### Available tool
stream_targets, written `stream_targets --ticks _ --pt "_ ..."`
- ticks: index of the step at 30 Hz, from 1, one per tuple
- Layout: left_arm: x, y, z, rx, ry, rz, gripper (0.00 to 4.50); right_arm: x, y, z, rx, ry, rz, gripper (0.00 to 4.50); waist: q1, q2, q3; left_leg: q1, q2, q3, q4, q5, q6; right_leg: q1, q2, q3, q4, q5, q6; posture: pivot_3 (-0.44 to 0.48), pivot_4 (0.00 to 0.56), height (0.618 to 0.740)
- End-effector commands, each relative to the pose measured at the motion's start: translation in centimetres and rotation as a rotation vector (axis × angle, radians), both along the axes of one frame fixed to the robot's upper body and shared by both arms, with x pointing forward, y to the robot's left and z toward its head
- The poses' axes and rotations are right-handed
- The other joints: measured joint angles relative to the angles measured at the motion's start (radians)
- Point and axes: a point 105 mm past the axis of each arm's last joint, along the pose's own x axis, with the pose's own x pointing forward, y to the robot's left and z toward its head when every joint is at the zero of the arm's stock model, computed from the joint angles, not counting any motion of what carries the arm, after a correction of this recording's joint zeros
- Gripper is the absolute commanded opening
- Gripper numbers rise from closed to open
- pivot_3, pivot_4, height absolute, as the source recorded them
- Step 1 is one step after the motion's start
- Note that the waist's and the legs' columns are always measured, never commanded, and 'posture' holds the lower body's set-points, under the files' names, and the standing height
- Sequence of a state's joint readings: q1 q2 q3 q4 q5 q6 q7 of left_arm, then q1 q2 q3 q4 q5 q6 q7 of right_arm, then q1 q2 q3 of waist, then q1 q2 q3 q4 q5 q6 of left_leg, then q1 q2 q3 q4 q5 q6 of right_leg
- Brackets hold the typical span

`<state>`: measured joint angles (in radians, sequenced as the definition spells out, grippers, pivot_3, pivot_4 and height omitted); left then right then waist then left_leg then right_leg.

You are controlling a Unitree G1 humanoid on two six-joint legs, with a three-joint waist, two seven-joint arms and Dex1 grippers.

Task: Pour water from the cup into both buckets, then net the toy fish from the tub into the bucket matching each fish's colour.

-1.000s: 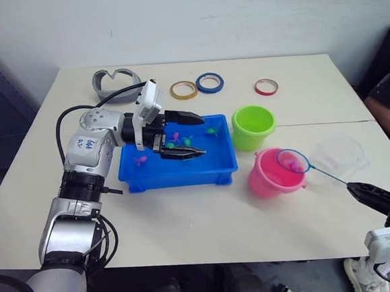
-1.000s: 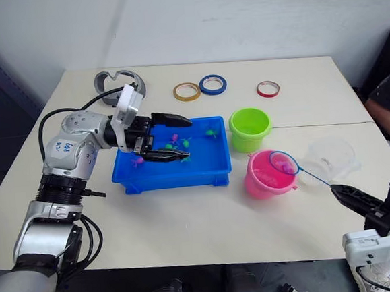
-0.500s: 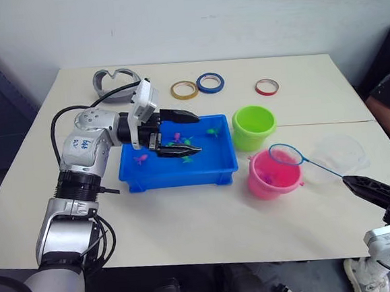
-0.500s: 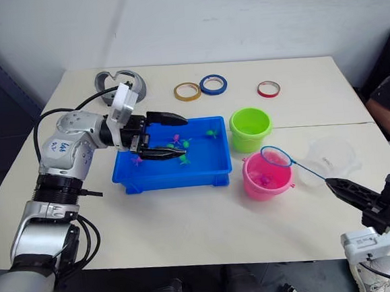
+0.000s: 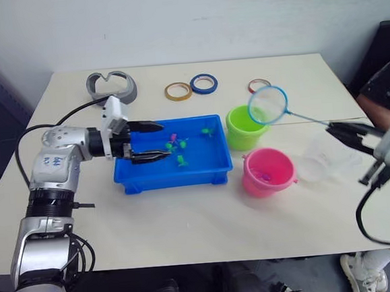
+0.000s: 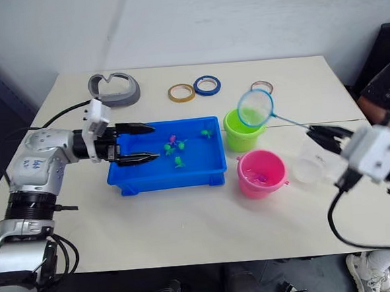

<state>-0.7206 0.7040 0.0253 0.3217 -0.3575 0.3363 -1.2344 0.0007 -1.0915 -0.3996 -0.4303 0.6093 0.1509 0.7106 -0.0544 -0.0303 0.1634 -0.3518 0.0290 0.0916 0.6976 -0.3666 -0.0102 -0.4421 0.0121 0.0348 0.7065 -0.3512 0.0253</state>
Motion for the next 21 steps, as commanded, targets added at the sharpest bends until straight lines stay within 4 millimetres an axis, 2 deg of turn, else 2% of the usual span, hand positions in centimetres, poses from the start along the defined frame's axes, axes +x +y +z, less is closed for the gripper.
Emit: stream_targets --ticks 1,5,10,16,21 --pt "-0.4 2.2 1.5 -0.022 -0.057 0.113 4.43 1.7 3.6 -1.0 0.160 0.223 0.097 0.00 -0.002 0.000 0.000 -0.001 0.000 0.000 0.000 0.000 0.000 0.000 0.000 0.000 0.000 0.000 0.000 0.000 0.150 0.740" --pt "-1.2 4.6 1.5 -0.035 -0.052 0.228 4.43 4.8 7.8 -2.5 0.231 0.407 0.146 0.00 -0.002 0.000 0.000 -0.002 0.000 -0.001 0.001 0.000 0.000 -0.002 -0.001 -0.001 0.001 0.000 0.000 0.000 0.150 0.740" --pt "-3.2 5.0 1.8 -0.027 -0.051 0.255 4.43 7.1 11.9 -4.2 0.289 0.608 0.193 0.00 0.002 0.000 0.000 -0.004 -0.001 -0.001 0.001 -0.001 0.001 -0.003 -0.003 -0.003 -0.002 0.000 0.000 0.000 0.150 0.740" --pt "-4.5 5.2 2.5 -0.012 -0.069 0.290 4.43 9.2 14.1 -5.9 0.323 0.719 0.170 0.00 0.002 -0.001 0.000 -0.005 -0.001 -0.002 0.001 -0.002 0.003 -0.002 -0.004 -0.003 -0.004 0.000 0.000 0.000 0.150 0.740" --pt "-5.1 5.5 2.6 -0.012 -0.073 0.321 4.43 10.4 14.8 -7.1 0.296 0.743 0.150 0.00 -0.006 -0.001 0.000 -0.005 -0.001 -0.001 0.001 -0.002 0.003 -0.003 -0.004 -0.003 -0.003 0.000 0.000 0.000 0.150 0.740"
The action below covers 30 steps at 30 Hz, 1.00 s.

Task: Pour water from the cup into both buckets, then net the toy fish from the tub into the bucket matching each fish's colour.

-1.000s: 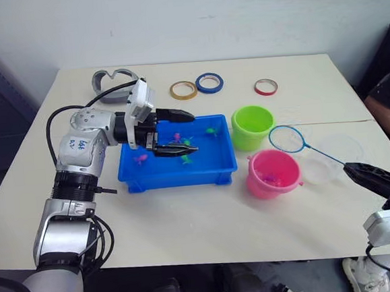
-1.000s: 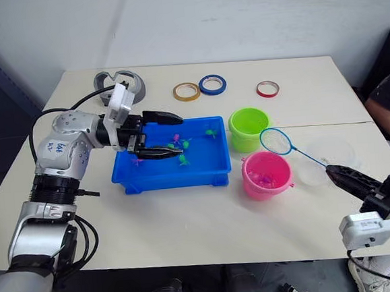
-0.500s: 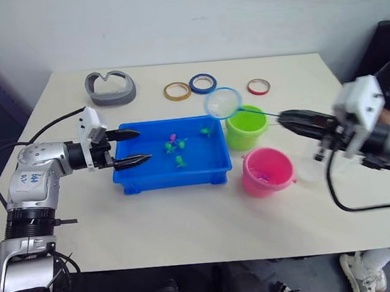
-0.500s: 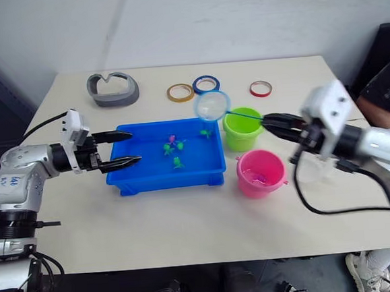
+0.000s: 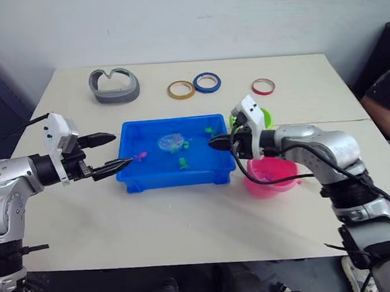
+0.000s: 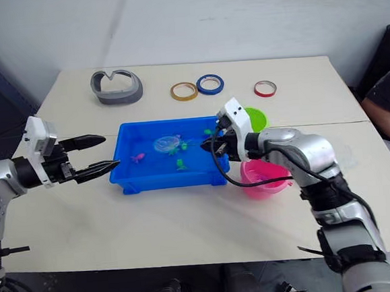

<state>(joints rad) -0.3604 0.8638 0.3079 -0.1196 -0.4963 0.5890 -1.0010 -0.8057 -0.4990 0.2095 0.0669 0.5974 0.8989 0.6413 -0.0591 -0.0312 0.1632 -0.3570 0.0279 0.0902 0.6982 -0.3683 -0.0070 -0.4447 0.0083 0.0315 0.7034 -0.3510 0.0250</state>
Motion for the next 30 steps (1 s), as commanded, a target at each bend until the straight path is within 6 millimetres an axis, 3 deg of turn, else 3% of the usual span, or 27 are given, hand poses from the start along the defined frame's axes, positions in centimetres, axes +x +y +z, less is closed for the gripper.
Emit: stream_targets --ticks 1,6,15,24,30 --pt "-0.6 0.2 1.4 -0.002 -0.053 0.015 4.43 0.4 0.3 0.3 -0.022 -0.034 0.014 0.00 -0.002 0.000 0.000 0.000 0.000 0.000 0.000 0.000 0.000 0.000 0.000 0.000 0.000 0.000 0.000 0.000 0.150 0.740" --pt "-0.8 0.2 1.3 -0.003 -0.053 0.023 4.43 0.8 0.2 -0.9 -0.039 -0.012 0.003 0.00 -0.003 0.000 0.000 0.000 0.000 0.000 0.000 0.000 0.000 0.000 0.000 0.000 0.000 0.000 0.000 0.000 0.150 0.740" --pt "-0.1 0.1 1.6 0.001 -0.064 0.022 4.43 0.5 -0.2 -1.1 -0.040 0.007 0.012 0.00 -0.002 0.000 0.000 0.000 0.000 0.000 0.000 0.000 0.000 0.000 0.000 0.000 0.000 0.000 0.000 0.000 0.150 0.740" --pt "0.1 -0.3 1.6 0.006 -0.070 0.008 4.43 2.3 -1.1 -1.2 -0.018 0.026 -0.091 0.00 -0.004 0.000 0.000 0.000 0.000 0.000 -0.001 0.000 0.000 0.000 0.000 0.000 -0.001 0.000 0.000 0.000 0.150 0.740" --pt "0.2 -0.1 1.8 0.010 -0.077 0.014 4.43 3.0 -0.2 -0.6 0.003 -0.011 -0.092 0.00 -0.008 0.000 0.000 0.000 0.000 0.000 -0.001 0.000 0.000 0.000 0.000 0.000 -0.001 0.000 0.000 0.000 0.150 0.740"
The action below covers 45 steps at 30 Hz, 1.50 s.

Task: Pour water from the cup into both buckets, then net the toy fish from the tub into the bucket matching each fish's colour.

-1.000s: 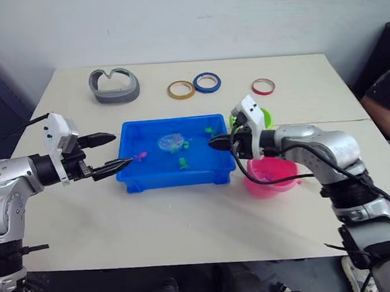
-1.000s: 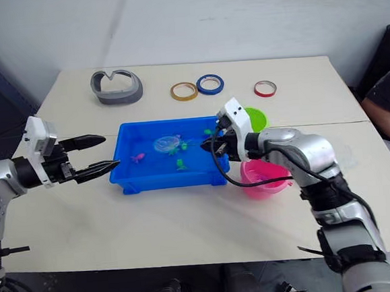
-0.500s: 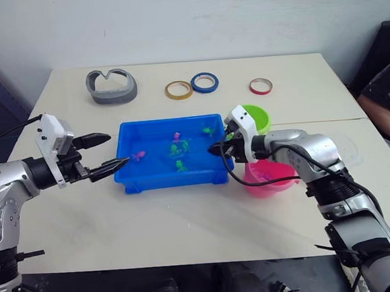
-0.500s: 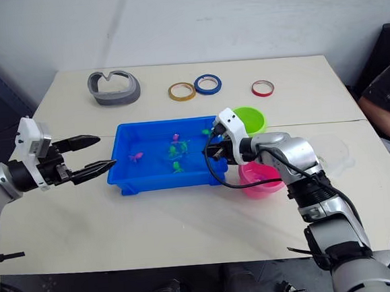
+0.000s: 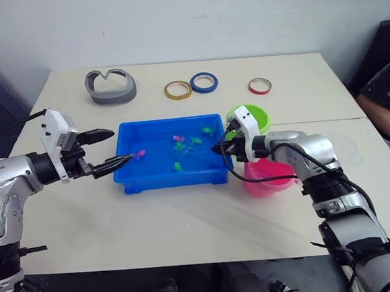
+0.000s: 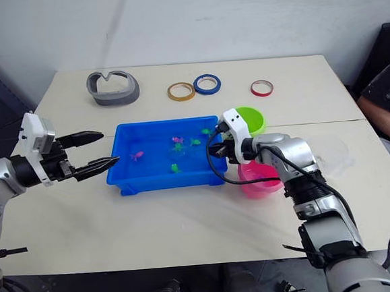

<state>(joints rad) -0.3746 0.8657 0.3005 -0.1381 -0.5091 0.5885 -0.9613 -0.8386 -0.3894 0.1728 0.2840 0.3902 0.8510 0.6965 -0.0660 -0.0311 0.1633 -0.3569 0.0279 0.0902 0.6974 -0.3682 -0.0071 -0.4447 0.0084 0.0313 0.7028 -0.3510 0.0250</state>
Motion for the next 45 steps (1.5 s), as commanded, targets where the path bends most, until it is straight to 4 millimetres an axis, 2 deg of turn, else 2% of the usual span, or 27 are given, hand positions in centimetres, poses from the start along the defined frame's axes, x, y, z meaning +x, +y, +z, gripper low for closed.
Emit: stream_targets --ticks 1,11,18,24,29,33,37,41,45 --pt "-0.1 0.2 1.2 0.007 -0.046 0.002 4.43 0.5 0.6 2.4 0.050 -0.087 0.010 0.00 -0.003 0.000 0.000 0.000 0.000 0.000 0.000 0.000 0.000 0.000 0.000 0.000 0.000 0.000 0.000 0.000 0.150 0.740" --pt "-0.2 0.3 1.0 0.006 -0.044 0.007 4.43 -1.0 1.2 3.7 0.040 -0.182 0.109 0.00 -0.015 0.000 0.000 0.000 0.000 0.000 -0.001 0.000 0.000 0.000 0.000 0.000 0.000 0.000 0.000 0.000 0.150 0.740" --pt "0.0 -0.3 1.0 0.000 -0.047 -0.017 4.43 -2.7 0.2 3.6 -0.060 -0.288 0.176 0.00 -0.014 0.000 0.000 0.000 0.000 0.000 -0.001 0.000 0.000 0.000 0.000 0.000 -0.002 0.000 0.000 0.000 0.150 0.740" --pt "0.2 -2.0 1.4 -0.029 -0.038 -0.106 4.43 -5.2 -1.1 4.7 -0.062 -0.409 0.223 0.00 -0.011 0.000 0.000 0.000 0.000 0.000 -0.002 0.000 0.000 0.000 0.000 0.000 -0.003 0.000 0.000 0.000 0.150 0.740" --pt "0.3 -4.6 1.2 -0.040 -0.015 -0.247 4.43 -8.5 -3.3 6.2 -0.025 -0.479 0.226 0.00 0.006 0.000 0.000 0.000 0.000 0.000 -0.003 0.000 0.000 0.000 0.000 0.000 -0.004 0.000 0.000 0.000 0.150 0.740" --pt "0.8 -6.8 1.4 -0.043 -0.023 -0.346 4.43 -9.9 -5.4 7.1 -0.008 -0.505 0.143 0.00 0.016 0.000 0.000 0.000 0.000 0.000 -0.003 0.000 0.000 0.001 0.000 0.000 -0.004 0.000 0.000 0.000 0.150 0.740" --pt "1.8 -9.4 2.0 -0.046 -0.040 -0.477 4.43 -12.9 -9.1 8.3 0.006 -0.529 0.027 0.00 0.032 0.000 0.000 0.000 -0.001 -0.001 -0.003 0.000 0.000 0.001 0.000 0.000 -0.005 0.000 0.000 0.000 0.150 0.740" --pt "2.8 -10.7 2.2 -0.036 -0.040 -0.553 4.43 -15.6 -11.9 8.0 -0.041 -0.518 -0.051 0.00 0.036 0.000 0.000 0.000 -0.001 0.000 -0.004 0.000 0.000 0.001 0.001 0.000 -0.006 0.000 0.000 0.000 0.150 0.740" --pt "2.8 -12.5 2.2 -0.028 -0.037 -0.655 4.43 -17.4 -15.0 7.6 -0.095 -0.514 -0.194 0.00 0.036 0.000 0.000 0.001 -0.001 0.001 -0.004 0.000 0.000 0.002 0.001 0.002 -0.004 0.000 0.000 0.000 0.150 0.740"
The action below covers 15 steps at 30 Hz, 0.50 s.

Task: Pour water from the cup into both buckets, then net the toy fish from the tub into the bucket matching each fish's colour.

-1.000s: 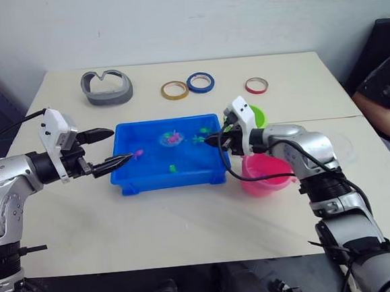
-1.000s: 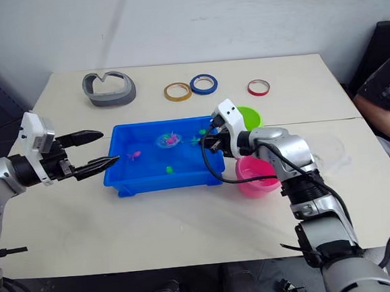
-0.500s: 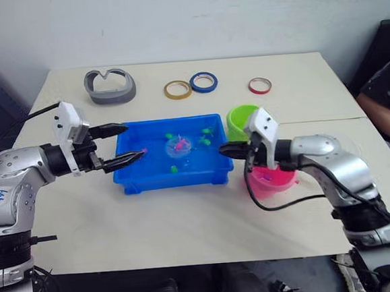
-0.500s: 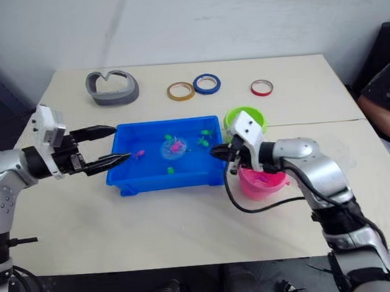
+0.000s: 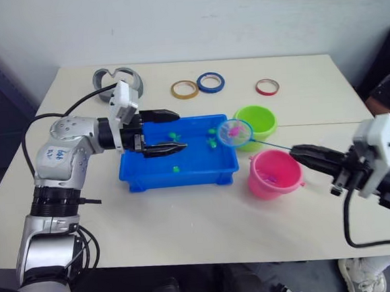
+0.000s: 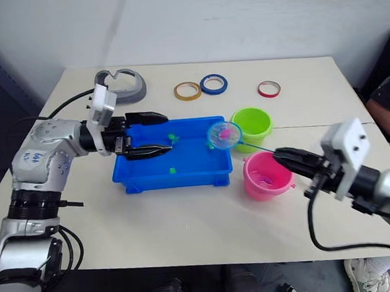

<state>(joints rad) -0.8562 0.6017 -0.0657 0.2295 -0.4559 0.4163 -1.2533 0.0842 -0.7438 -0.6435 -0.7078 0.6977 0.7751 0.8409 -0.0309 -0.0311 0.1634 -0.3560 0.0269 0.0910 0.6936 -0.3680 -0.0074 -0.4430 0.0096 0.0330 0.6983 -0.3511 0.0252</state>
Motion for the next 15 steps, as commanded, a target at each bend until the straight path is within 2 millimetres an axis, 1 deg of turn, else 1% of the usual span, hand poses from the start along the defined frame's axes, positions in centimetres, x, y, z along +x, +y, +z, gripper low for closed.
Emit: stream_targets --ticks 1,2,4,6,9,11,15 --pt "-0.7 -1.8 0.4 0.021 -0.041 -0.115 4.43 -2.0 -2.2 1.4 -0.036 -0.084 -0.106 0.00 0.002 0.000 0.000 0.000 0.000 0.000 0.000 0.000 0.000 0.000 0.000 0.000 0.000 0.000 0.000 0.000 0.150 0.740" --pt "-1.0 -2.3 0.3 0.023 -0.044 -0.142 4.43 -2.5 -2.8 1.3 -0.041 -0.085 -0.133 0.00 0.003 0.000 0.000 0.000 0.000 0.000 0.000 0.000 0.000 0.000 0.000 0.001 0.000 0.000 0.000 0.000 0.150 0.740" --pt "-1.4 -3.4 0.1 0.024 -0.058 -0.188 4.43 -3.7 -3.7 0.7 -0.110 -0.091 -0.171 0.00 0.003 0.000 0.000 0.001 0.000 0.000 -0.001 0.000 -0.001 0.000 0.001 0.001 0.000 0.000 0.000 0.000 0.150 0.740" --pt "-1.5 -4.0 0.2 0.012 -0.060 -0.205 4.43 -4.5 -4.3 0.2 -0.183 -0.100 -0.197 0.00 0.006 0.001 0.000 0.001 0.000 0.000 -0.002 0.000 -0.001 0.001 0.001 0.001 0.000 0.000 0.000 0.000 0.150 0.740" --pt "-1.4 -4.4 0.1 0.004 -0.053 -0.213 4.43 -5.0 -5.2 -0.5 -0.315 -0.146 -0.232 0.00 0.001 0.001 0.000 0.001 0.000 0.001 -0.002 0.000 -0.001 0.001 0.001 0.002 -0.001 0.000 0.000 0.000 0.150 0.740" --pt "-1.3 -4.3 -0.1 0.007 -0.050 -0.215 4.43 -5.2 -5.6 -0.7 -0.431 -0.207 -0.238 0.00 -0.003 0.001 0.000 0.002 0.000 0.002 -0.002 0.000 -0.001 0.002 0.001 0.003 0.000 0.000 0.000 0.000 0.150 0.740" --pt "-1.2 -4.3 -0.1 0.007 -0.047 -0.212 4.43 -5.2 -5.5 -1.1 -0.690 -0.375 -0.171 0.00 0.000 0.001 0.000 0.004 0.000 0.002 -0.002 0.001 -0.001 0.002 0.002 0.003 0.000 0.000 0.000 0.000 0.150 0.740"
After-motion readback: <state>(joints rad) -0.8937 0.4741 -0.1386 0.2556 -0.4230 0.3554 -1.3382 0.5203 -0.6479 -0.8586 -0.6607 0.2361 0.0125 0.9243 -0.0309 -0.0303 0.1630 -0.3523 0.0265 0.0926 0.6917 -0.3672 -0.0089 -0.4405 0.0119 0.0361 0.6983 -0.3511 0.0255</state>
